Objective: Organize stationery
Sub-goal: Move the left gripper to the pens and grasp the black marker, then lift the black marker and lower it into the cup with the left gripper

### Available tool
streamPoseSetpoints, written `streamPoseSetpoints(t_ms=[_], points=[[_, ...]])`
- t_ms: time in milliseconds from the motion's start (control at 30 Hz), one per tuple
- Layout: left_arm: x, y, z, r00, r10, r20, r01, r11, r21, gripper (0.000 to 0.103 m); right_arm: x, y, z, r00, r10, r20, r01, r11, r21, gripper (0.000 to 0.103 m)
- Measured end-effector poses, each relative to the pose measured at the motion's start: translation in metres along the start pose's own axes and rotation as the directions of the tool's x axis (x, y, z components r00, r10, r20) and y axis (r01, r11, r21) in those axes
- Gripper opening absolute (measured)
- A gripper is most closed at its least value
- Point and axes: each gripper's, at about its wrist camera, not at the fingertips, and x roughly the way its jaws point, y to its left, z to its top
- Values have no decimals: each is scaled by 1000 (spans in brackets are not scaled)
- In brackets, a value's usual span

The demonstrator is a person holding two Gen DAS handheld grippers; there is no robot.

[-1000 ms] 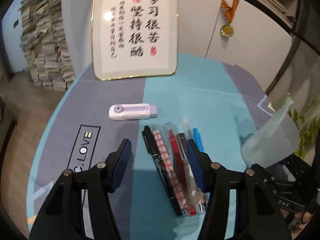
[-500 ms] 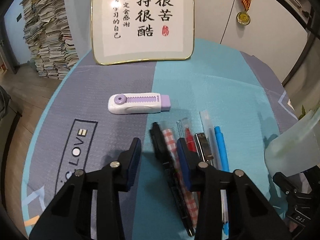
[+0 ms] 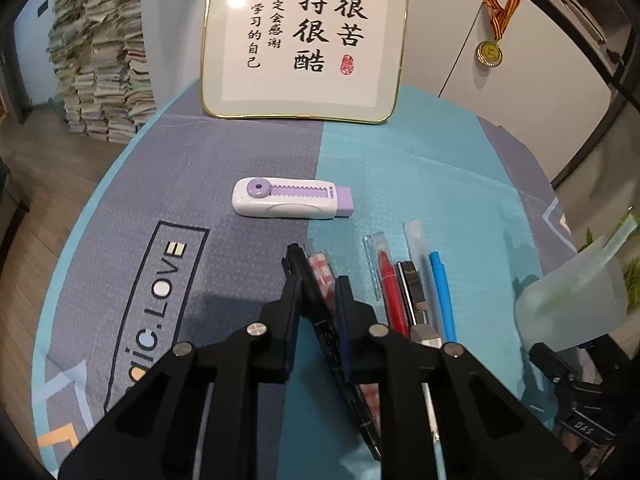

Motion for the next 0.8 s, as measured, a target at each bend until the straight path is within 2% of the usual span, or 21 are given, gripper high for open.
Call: streamPoseSetpoints(t_ms=[100,200,433,567,667,800], points=[[-1,0,-1,999,32,11,-32,999,4,15,1,1,-2,1000,1,-1,-1,1000,-4,69],[5,-1,-1,999,33,-12,-33,999,5,17,1,3,-2,1000,2,-2,-2,1000,-7,69],[16,-11,4,995,103,13,-104,993,56,16,1,2,-1,1000,2,-3,-2,1000,-7,69],[18,-10,8,995,104,6,-104,992,70,12,1,2,-2,1000,2,-2,-2,1000,-8,69],[10,-6,9,998,63,-1,-63,997,49,12,1,2,-1,1000,2,-2,-2,1000,-7,69],[-23,-16,7,996,31,83,-38,996,86,12,1,2,-2,1000,1,-2,-1,1000,-8,69]])
